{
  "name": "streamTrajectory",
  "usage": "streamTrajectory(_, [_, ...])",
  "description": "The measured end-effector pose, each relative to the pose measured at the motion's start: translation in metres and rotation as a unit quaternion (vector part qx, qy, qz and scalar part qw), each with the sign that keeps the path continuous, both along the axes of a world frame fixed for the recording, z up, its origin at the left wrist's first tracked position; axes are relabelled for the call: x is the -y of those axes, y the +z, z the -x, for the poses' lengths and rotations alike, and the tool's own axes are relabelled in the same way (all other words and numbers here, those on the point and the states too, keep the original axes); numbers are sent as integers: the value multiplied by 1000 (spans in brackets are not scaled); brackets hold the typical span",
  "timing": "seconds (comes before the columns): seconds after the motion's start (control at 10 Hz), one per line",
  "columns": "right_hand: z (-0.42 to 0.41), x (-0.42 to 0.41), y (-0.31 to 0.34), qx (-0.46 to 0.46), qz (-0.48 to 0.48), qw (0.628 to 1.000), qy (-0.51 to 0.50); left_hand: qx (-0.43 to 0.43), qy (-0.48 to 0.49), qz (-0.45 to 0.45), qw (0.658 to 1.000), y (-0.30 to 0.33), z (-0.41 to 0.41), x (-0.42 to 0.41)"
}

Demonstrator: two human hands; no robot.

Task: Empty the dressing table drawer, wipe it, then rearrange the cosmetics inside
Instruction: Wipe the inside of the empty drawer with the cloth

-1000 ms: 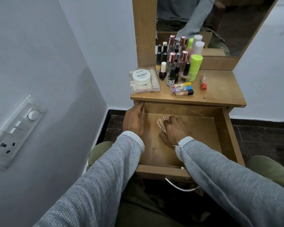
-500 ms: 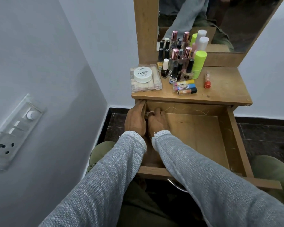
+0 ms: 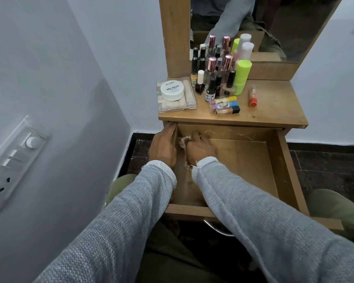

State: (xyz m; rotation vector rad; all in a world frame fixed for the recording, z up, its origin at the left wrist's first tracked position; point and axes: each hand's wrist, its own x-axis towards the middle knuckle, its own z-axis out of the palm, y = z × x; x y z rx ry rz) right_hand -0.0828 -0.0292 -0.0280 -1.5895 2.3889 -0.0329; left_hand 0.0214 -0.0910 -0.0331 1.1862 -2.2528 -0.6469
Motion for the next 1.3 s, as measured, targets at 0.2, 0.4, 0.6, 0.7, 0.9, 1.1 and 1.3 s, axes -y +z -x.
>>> streamTrajectory(0.2, [51,-44,8,16,-49,995,-85,81,15,-1,997,-2,1,5])
streamTrajectory(0.4, [81,-69,5,-4,-55,992,-116,24,48,-96,994,2,2,-6])
streamTrajectory(0.6, [76,-64,4,-8,-64,991,-119,-4,103,-221,970,4,9,-8])
streamTrajectory(0.7, [64,-52,2,2,-45,993,-108,-15,139,-257,956,2,11,-10])
streamTrajectory(0.9, [8,1,-2,-13,1,1000,5,20,123,-196,973,0,8,-9])
streamTrajectory(1.1, [-9,19,-8,-20,39,998,38,11,123,-176,977,-1,10,-8])
streamTrajectory(1.3, [10,6,-5,-2,13,994,113,9,119,-186,975,-1,9,-8])
